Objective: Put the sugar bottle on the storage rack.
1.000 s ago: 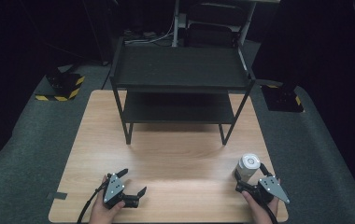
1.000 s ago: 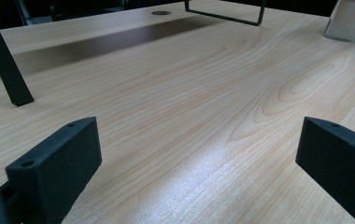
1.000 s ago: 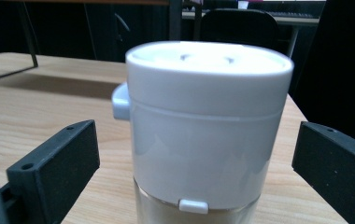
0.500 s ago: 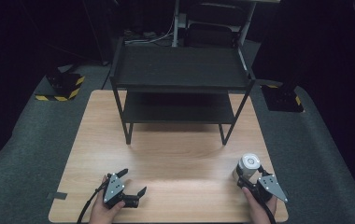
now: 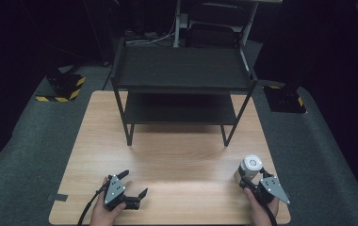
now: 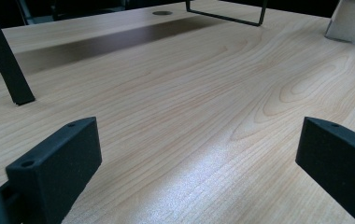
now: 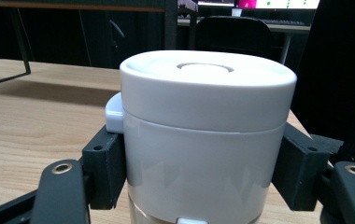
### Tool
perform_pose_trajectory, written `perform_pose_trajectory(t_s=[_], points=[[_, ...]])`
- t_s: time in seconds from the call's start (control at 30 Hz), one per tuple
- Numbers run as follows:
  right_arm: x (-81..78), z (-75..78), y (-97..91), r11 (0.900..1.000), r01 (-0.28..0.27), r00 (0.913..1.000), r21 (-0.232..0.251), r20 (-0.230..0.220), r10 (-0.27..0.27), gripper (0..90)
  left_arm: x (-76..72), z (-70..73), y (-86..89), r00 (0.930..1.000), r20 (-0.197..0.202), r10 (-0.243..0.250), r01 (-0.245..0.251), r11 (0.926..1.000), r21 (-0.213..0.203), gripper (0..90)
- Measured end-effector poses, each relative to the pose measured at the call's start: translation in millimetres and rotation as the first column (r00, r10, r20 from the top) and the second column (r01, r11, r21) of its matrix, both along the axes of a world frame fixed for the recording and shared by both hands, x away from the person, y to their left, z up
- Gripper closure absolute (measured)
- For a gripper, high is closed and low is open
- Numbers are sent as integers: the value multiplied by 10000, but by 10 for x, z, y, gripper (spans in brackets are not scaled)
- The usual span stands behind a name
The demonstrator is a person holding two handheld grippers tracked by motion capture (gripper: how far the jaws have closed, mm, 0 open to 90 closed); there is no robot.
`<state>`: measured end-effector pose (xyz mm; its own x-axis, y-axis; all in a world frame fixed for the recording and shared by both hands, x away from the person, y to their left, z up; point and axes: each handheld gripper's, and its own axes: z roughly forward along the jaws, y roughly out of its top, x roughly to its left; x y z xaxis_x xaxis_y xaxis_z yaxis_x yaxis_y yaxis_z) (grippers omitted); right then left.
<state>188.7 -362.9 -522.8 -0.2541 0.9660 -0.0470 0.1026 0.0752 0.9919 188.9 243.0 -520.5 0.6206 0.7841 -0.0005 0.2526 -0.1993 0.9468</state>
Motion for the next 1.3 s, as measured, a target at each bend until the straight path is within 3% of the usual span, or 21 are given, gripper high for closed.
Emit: perform_pose_trajectory(t_s=[0.23,0.43,0.87,1.3], points=[[-2,60,30,9997,-160,9999,-181,-42,159,306,6,0,5,10000,-16,-26,26,10000,-20,6],[-12,130,81,9992,-396,9991,-30,154,396,306,4,2,3,10000,-8,-32,32,10000,10,6],[132,355,327,9942,-1065,9941,144,205,1062,306,-2,-5,2,10000,62,-48,48,10000,29,6],[377,784,566,9871,-1570,9865,315,529,1553,306,4,-4,8,9999,52,-93,93,10000,20,5]])
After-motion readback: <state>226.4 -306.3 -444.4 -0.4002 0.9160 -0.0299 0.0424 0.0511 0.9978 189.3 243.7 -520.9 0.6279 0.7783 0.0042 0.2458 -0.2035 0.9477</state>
